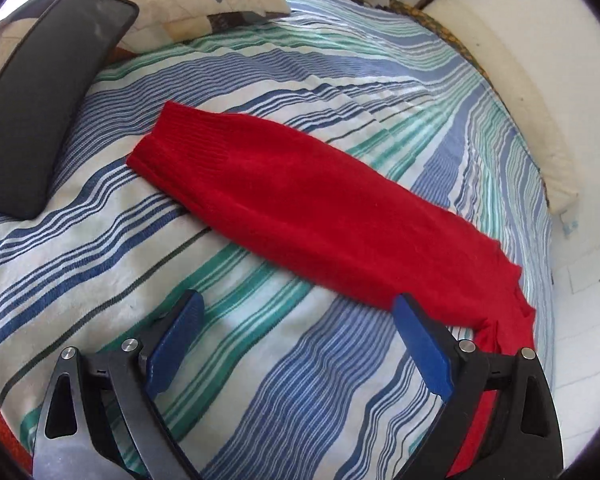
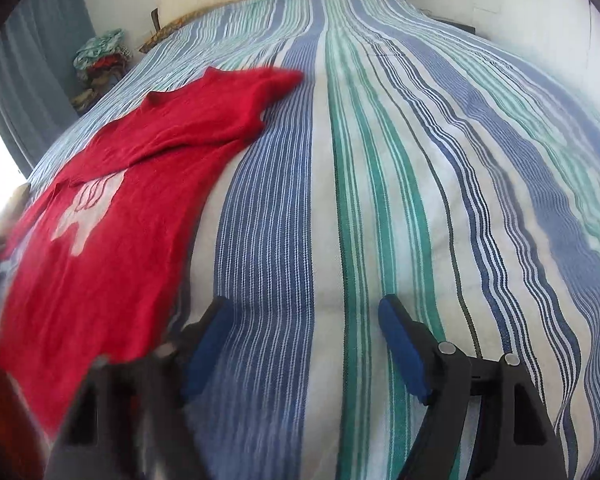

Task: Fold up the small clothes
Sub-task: 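Grasp the sleeve with the left gripper and fold it across the sweater body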

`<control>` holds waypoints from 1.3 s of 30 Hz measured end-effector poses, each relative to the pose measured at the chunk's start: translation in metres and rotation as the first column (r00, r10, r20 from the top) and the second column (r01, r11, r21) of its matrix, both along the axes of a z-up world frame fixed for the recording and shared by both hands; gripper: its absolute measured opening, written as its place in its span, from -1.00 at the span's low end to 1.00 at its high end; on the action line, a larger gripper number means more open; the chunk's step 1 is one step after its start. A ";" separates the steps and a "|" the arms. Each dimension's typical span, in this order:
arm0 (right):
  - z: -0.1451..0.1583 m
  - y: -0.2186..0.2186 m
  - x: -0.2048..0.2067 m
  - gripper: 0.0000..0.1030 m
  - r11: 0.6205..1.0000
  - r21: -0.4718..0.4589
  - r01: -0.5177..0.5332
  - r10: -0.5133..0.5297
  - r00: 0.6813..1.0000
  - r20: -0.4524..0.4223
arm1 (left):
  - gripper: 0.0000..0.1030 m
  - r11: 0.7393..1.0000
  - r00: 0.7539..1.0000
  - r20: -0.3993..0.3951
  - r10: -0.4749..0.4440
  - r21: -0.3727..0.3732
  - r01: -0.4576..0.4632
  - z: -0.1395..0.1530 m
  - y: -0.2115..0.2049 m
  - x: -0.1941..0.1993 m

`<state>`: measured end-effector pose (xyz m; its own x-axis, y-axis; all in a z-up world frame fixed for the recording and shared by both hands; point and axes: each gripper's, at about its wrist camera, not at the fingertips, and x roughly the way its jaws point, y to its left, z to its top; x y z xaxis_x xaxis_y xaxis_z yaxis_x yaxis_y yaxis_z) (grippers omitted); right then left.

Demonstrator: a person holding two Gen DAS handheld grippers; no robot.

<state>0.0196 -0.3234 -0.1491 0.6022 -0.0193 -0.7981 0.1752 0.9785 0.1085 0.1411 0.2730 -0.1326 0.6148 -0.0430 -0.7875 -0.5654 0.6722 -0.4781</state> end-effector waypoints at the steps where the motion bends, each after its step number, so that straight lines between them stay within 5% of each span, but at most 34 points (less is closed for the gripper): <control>1: 0.000 0.003 0.000 0.54 1.000 -0.015 -0.003 0.003 1.000 0.003 | 0.87 1.000 1.000 0.005 0.018 -0.008 -0.018 -0.001 0.006 0.005; 5: -0.003 0.005 -0.002 0.56 1.000 -0.027 0.002 -0.002 1.000 0.011 | 0.85 0.994 0.994 0.024 0.109 -0.034 -0.108 -0.006 0.029 0.019; 7: -0.003 0.003 -0.003 0.56 1.000 -0.013 0.006 -0.006 1.000 0.018 | 0.63 0.982 0.982 0.036 0.184 -0.041 -0.182 -0.008 0.038 0.018; 8: -0.003 0.002 -0.003 0.56 1.000 -0.009 0.007 -0.006 1.000 0.020 | 0.23 0.976 0.976 0.033 0.215 -0.037 -0.214 -0.009 0.042 0.018; 9: -0.003 0.002 -0.004 0.56 1.000 -0.008 0.007 -0.006 1.000 0.021 | -0.45 0.971 0.971 0.029 0.236 -0.042 -0.235 -0.011 0.046 0.018; 10: -0.004 0.002 -0.003 0.56 1.000 -0.010 0.006 -0.006 1.000 0.021 | -0.83 0.969 0.970 0.028 0.243 -0.063 -0.241 -0.012 0.050 0.018; 11: -0.004 0.002 -0.004 0.57 1.000 -0.012 0.005 -0.005 1.000 0.021 | -0.89 0.970 0.972 0.031 0.231 -0.081 -0.228 -0.011 0.053 0.020; 15: -0.005 0.004 -0.003 0.63 1.000 -0.017 -0.003 0.003 1.000 0.022 | -0.89 0.986 0.994 0.075 0.082 0.139 -0.092 0.047 0.018 0.045; 18: -0.005 0.005 -0.003 0.65 1.000 -0.020 -0.009 0.009 1.000 0.021 | -0.89 0.938 0.976 0.149 -0.161 0.331 0.104 0.116 -0.057 0.079; 21: -0.006 0.004 -0.002 0.66 1.000 -0.013 -0.014 0.014 1.000 0.020 | -0.89 0.830 0.887 0.199 -0.418 0.480 0.284 0.176 -0.159 0.102; 26: -0.005 0.003 -0.003 0.66 1.000 0.001 -0.016 0.016 1.000 0.022 | -0.82 0.630 0.674 0.181 -0.717 0.582 0.514 0.207 -0.319 0.116; 28: -0.006 0.003 -0.003 0.66 1.000 0.002 -0.017 0.017 1.000 0.022 | -0.49 0.570 0.620 0.116 -0.776 0.550 0.611 0.185 -0.365 0.121; 29: -0.006 0.003 -0.003 0.66 1.000 0.002 -0.016 0.016 1.000 0.023 | 0.06 0.535 0.601 0.055 -0.797 0.526 0.661 0.167 -0.383 0.123; 30: -0.005 0.003 -0.003 0.66 1.000 0.002 -0.017 0.017 1.000 0.022 | 0.35 0.498 0.584 -0.013 -0.812 0.507 0.703 0.147 -0.398 0.121; 31: -0.006 0.003 -0.003 0.66 1.000 0.002 -0.017 0.017 1.000 0.021 | 0.32 0.468 0.567 -0.065 -0.821 0.493 0.734 0.129 -0.406 0.114; 33: -0.005 0.002 -0.004 0.66 1.000 0.004 -0.020 0.020 1.000 0.019 | 0.28 0.451 0.542 -0.090 -0.836 0.451 0.770 0.101 -0.403 0.092; 35: -0.006 0.002 -0.005 0.66 1.000 0.007 -0.025 0.024 1.000 0.019 | 0.27 0.464 0.540 -0.090 -0.837 0.408 0.786 0.082 -0.382 0.066; 39: -0.006 0.002 -0.006 0.68 0.999 0.012 -0.033 0.033 0.999 0.022 | 0.27 0.516 0.614 -0.127 -0.779 0.425 0.744 0.065 -0.308 0.033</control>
